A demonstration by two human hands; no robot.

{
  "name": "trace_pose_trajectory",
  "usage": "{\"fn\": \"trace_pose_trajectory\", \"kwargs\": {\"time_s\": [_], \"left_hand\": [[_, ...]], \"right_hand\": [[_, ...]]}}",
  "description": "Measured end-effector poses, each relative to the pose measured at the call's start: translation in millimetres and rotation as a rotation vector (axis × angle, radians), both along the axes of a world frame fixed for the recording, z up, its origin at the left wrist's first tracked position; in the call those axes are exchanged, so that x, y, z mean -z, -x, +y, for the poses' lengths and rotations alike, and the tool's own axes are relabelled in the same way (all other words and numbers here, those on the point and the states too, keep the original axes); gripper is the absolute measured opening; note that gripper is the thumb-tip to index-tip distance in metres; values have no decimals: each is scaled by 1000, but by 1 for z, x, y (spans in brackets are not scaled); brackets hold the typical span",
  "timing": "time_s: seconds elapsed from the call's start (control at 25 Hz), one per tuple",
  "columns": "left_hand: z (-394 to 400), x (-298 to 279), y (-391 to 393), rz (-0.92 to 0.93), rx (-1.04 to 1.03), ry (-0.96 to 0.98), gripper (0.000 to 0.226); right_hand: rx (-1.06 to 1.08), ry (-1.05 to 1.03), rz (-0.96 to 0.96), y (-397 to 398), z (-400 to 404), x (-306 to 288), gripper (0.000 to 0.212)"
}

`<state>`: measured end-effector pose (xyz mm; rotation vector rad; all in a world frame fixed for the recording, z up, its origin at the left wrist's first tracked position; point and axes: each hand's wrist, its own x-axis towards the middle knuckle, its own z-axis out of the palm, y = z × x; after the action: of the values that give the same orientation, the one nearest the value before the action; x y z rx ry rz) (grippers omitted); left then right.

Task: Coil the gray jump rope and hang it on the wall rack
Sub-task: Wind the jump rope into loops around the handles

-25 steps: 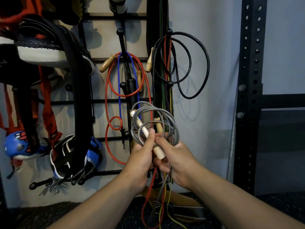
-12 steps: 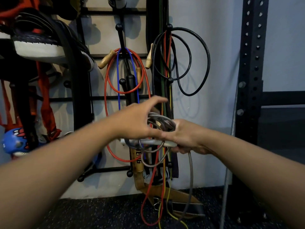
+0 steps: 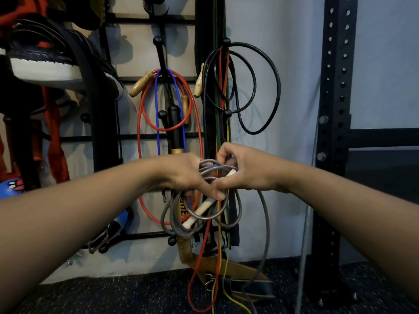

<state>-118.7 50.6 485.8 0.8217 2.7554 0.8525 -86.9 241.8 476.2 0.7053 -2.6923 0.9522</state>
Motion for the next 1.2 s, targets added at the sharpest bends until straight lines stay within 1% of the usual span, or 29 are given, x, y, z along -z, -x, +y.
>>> {"fn": "trace_pose_trajectory", "kwargs": {"time_s": [0.04, 0.12, 0.2, 0.28, 0.36, 0.44, 0.52, 0.56, 0.64, 0.68, 0.76, 0.8, 0.84, 0.88, 0.96, 1.0, 1.08, 1.12, 1.2], "left_hand": [[-1, 6, 0, 25, -10, -57, 42], [-6, 15, -2, 42, -10, -121, 33], [-15, 18, -7, 12, 12, -143, 25], [-25, 20, -11, -35, 32, -203, 21], [-37, 21, -12, -79, 19, -403, 19], [-44, 21, -7, -94, 11, -689, 17], [-44, 24, -3, -123, 3, -963, 18], [-40, 26, -2, -145, 6, -1085, 16], [-25, 32, -2, -188, -5, -1281, 9], [-15, 35, -1, -214, -42, -1368, 9], [2, 38, -1, -257, -183, -1544, 10], [10, 39, -1, -264, -253, -1618, 9], [16, 40, -2, -259, -305, -1671, 9], [22, 42, -2, -245, -347, -1695, 9], [31, 47, -2, -229, -411, -1706, 9], [33, 50, -2, -238, -428, -1713, 9], [32, 54, -4, -269, -416, -1716, 7], [31, 56, -4, -259, -412, -1673, 8], [26, 64, -5, -193, -429, -1516, 12]], "right_hand": [[-16, 12, -3, 0, 1, 0, 43], [-51, 81, -34, -1, 2, 0, 40], [-88, 190, -90, -3, 7, -2, 31], [-108, 216, -127, -4, 15, -4, 28], [-67, 174, -121, -5, 26, -3, 29], [24, 200, -63, -3, 39, 0, 36], [98, 325, -10, 1, 48, 6, 45], [101, 396, -2, 3, 47, 12, 43], [53, 549, -41, 8, 33, 28, 41], [12, 638, -91, 10, 21, 38, 45], [-99, 794, -223, 12, -6, 53, 60], [-147, 831, -258, 11, -17, 57, 64], [-181, 851, -258, 9, -26, 59, 62], [-186, 871, -236, 6, -34, 59, 51], [-115, 923, -164, 2, -44, 56, 22], [-71, 943, -136, 0, -45, 54, 16], [-17, 938, -94, 2, -43, 54, 12], [-5, 916, -83, 4, -41, 54, 12], [9, 826, -77, 5, -36, 54, 18]]}}
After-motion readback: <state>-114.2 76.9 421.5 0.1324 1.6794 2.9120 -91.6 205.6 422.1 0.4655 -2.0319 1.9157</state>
